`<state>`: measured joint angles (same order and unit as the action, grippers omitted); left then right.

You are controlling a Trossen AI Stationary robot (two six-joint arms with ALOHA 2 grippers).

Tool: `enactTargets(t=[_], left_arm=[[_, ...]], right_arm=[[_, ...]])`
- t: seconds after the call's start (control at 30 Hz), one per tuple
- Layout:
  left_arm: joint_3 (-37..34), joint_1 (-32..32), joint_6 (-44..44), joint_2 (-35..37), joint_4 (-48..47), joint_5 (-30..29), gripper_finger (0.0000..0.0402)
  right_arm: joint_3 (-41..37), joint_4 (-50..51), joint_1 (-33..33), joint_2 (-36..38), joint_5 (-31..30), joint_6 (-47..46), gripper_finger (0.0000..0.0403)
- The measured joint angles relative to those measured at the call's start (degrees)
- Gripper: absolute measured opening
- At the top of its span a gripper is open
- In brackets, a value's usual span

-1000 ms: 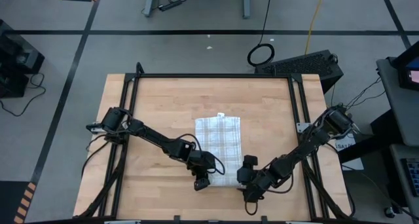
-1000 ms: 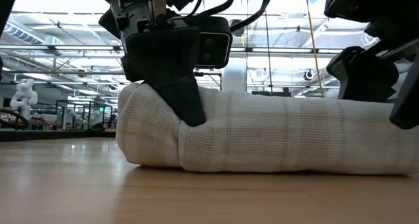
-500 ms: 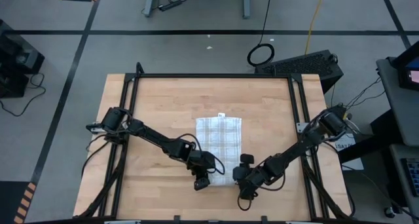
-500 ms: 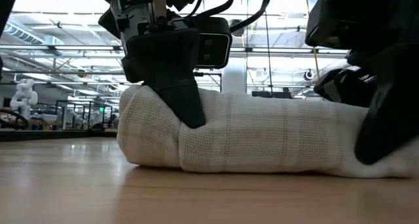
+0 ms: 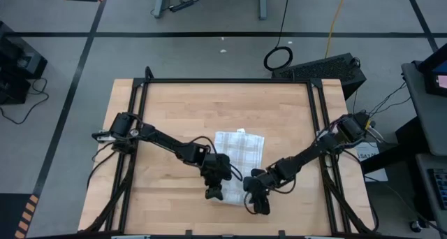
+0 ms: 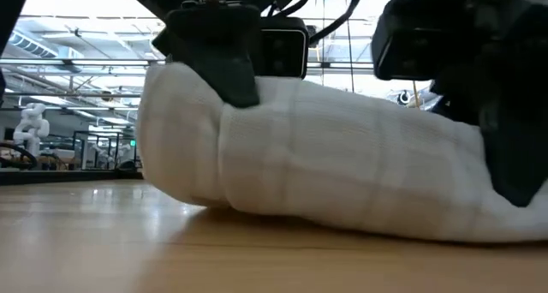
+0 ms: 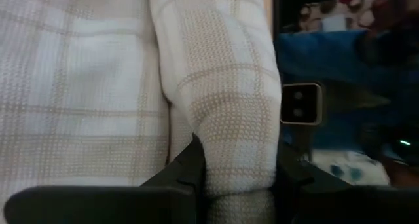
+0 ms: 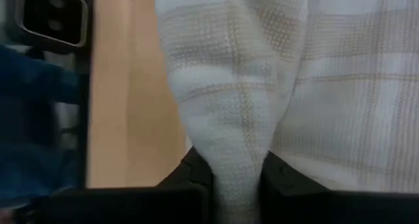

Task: Roll towel into tight, uniform cylinder
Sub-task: Roll the white towel

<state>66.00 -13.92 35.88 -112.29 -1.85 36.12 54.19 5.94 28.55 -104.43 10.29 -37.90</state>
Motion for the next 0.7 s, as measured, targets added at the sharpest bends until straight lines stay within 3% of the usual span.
enactTargets(t=[0.3,0.4,0.53,0.7], left_arm=[[0.04,3.05,1.82,-0.63,-1.71,13.35,0.0099],[0.04,3.61,2.70,-0.63,-2.10,12.34,0.0099],[0.04,3.57,4.41,-0.63,-2.34,5.48,0.0107],[0.02,3.52,5.29,-0.22,-4.94,2.61,0.0149]], right_arm=[[0.00,-1.85,-6.12,-0.10,12.20,1.85,0.0054],[-0.07,-1.72,-6.68,-0.10,13.40,1.77,0.0054],[-0.15,-1.23,-6.62,-0.14,13.75,1.18,0.0053],[-0.15,-1.54,-6.71,-0.14,14.20,1.90,0.0050]])
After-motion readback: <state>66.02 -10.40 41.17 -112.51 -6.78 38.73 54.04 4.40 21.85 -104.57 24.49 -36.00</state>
